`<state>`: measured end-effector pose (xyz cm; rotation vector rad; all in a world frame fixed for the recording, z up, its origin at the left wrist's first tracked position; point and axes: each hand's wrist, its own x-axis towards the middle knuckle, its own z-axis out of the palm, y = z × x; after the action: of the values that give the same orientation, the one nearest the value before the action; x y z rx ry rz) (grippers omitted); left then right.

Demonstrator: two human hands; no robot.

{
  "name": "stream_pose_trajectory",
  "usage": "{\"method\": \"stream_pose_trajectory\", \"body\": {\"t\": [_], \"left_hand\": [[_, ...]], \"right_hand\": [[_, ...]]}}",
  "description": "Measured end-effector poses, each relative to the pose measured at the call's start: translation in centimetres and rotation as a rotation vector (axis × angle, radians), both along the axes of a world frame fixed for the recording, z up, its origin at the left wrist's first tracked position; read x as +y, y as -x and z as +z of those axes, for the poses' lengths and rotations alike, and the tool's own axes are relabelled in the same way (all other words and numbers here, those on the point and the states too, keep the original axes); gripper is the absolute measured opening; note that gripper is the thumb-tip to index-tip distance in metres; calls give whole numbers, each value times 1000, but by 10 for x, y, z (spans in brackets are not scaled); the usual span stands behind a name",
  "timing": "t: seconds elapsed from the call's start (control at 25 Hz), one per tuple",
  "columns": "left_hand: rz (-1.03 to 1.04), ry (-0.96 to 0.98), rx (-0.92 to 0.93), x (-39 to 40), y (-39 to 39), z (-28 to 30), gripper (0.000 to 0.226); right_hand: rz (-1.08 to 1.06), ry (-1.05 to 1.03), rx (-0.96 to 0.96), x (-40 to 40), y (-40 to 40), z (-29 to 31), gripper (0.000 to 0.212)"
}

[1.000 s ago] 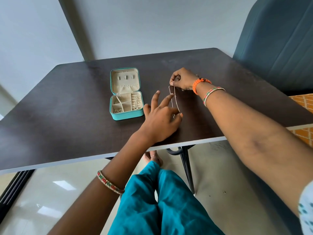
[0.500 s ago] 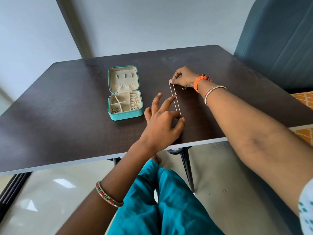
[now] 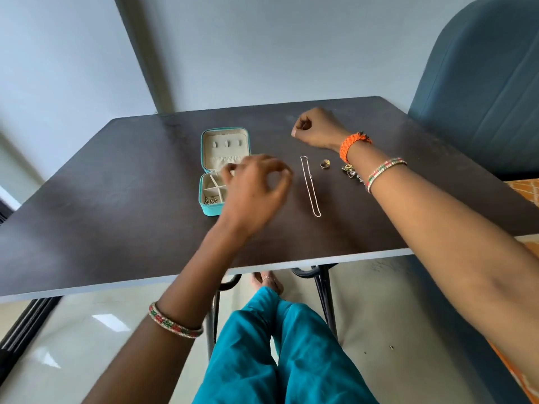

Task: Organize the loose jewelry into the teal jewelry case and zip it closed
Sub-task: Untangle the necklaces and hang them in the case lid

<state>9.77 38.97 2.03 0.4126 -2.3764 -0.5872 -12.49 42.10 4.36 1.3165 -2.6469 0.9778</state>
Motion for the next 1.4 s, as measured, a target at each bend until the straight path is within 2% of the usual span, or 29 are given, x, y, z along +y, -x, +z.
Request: {"method": "stream_pose_trajectory", "body": {"t": [0.08, 0.16, 0.2, 0.28, 0.4, 0.48, 0.56, 0.64, 0.88, 1.0, 1.24, 1.32, 1.4], "left_hand": [[75, -299, 227, -31, -10, 9, 22], [155, -700, 468, -58, -23, 15, 23], [192, -864, 533, -69, -28, 16, 26], [231, -984, 547, -86, -32, 14, 30], [238, -924, 469, -99, -32, -5, 23], [210, -808, 364, -103, -32, -27, 17], [164, -722, 269, -105, -34, -41, 18], [137, -703, 250, -107, -35, -48, 21], [114, -681, 243, -112, -34, -50, 27], [105, -699, 258, -112, -34, -50, 30], [87, -712, 247, -110, -34, -48, 26], [88, -707, 248, -108, -35, -48, 25], [97, -689, 245, -109, -35, -48, 26]], "right_hand": [[148, 57, 12, -7, -35, 15, 13], [314, 20, 6, -15, -71, 24, 12], [382, -18, 6, -19, -88, 25, 11], [482, -88, 29, -27, -116, 25, 12], [526, -233, 161, -42, -147, 22, 14], [499, -355, 265, -48, -160, 18, 12], [443, -460, 387, -50, -167, 12, 8], [429, -498, 468, -50, -170, 7, 5], [424, -493, 388, -55, -167, 5, 10], [438, -502, 325, -57, -160, 2, 5], [434, -410, 217, -50, -157, 0, 12], [433, -444, 242, -49, -160, 1, 16], [426, -463, 349, -51, -167, 0, 8]]}}
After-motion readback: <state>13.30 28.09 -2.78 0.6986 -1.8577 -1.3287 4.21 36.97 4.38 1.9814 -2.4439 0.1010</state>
